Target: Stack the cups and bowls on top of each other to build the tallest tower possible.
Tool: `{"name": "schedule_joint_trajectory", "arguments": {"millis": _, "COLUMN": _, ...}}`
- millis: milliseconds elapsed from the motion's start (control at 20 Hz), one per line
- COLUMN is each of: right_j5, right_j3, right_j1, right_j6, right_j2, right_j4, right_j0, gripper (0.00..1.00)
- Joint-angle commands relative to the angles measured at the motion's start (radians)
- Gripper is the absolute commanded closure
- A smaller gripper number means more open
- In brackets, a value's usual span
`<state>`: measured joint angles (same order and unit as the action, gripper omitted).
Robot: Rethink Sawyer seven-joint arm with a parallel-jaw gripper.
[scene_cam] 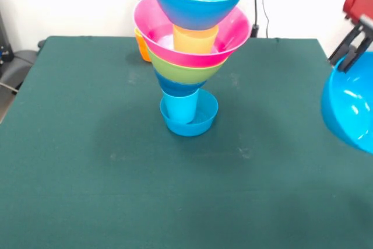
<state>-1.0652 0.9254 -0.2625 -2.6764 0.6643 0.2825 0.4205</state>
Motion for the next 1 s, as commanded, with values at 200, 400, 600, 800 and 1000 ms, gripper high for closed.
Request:
{"name": "schedule_joint_trajectory", "arguments": {"millis": 200, "right_j5": -0.239, "right_j3": -0.214, "right_j1": -0.079, "right_j6": 0.246, "right_j2": -0.062, "right_j4": -0.106, "right_j0": -0.07, "gripper": 1.0}}
{"name": "schedule_joint_trajectory", "arguments": {"millis": 400, "right_j5": -0.315, "right_j3": -0.311, "right_j1": -0.09, "right_j6": 0.291, "right_j2": -0.046, "right_j4": -0.134, "right_j0": -0.089, "gripper": 1.0}}
{"name": "schedule_joint_trajectory", "arguments": {"millis": 600, "right_j5": -0.34, "right_j3": -0.389, "right_j1": -0.099, "right_j6": 0.335, "right_j2": -0.049, "right_j4": -0.15, "right_j0": -0.113, "gripper": 1.0}}
{"name": "schedule_joint_trajectory", "arguments": {"millis": 800, "right_j5": -0.36, "right_j3": -0.433, "right_j1": -0.111, "right_j6": 0.362, "right_j2": -0.055, "right_j4": -0.163, "right_j0": -0.125, "gripper": 1.0}}
{"name": "schedule_joint_trajectory", "arguments": {"millis": 1000, "right_j5": -0.401, "right_j3": -0.475, "right_j1": -0.118, "right_j6": 0.387, "right_j2": -0.064, "right_j4": -0.149, "right_j0": -0.148, "gripper": 1.0}}
